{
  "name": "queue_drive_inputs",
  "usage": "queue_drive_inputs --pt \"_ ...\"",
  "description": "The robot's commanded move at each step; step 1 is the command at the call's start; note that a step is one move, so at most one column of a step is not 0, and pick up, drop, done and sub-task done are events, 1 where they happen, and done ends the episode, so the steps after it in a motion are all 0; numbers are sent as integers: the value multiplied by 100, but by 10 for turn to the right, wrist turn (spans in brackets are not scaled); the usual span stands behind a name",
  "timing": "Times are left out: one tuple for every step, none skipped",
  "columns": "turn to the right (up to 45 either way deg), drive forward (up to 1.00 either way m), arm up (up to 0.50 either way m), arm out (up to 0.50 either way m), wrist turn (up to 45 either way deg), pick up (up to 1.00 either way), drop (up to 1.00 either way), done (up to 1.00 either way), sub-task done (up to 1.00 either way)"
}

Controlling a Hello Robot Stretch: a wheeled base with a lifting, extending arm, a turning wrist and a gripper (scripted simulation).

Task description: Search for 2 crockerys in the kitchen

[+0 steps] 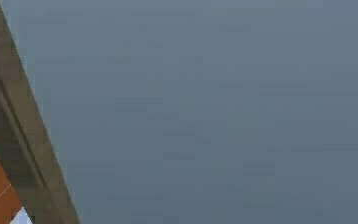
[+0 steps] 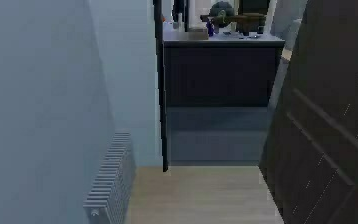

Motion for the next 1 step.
queue_drive_inputs --pt "450 0 0 0 0 0 0 0 0"
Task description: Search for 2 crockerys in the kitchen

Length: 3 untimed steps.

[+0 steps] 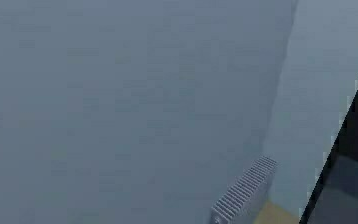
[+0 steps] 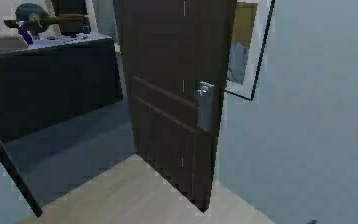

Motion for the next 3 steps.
queue_drive_inputs --pt "450 0 0 0 0 0 0 0 0" --pt "60 0 0 0 0 0 0 0 0" --pt "0 100 0 0 0 0 0 0 0"
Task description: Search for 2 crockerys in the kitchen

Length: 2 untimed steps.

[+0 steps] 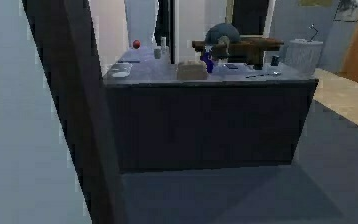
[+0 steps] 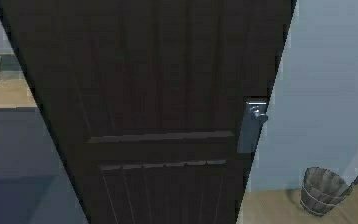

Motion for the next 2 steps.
queue_drive_inputs --pt "60 0 0 0 0 0 0 0 0" --pt "0 35 0 0 0 0 0 0 0"
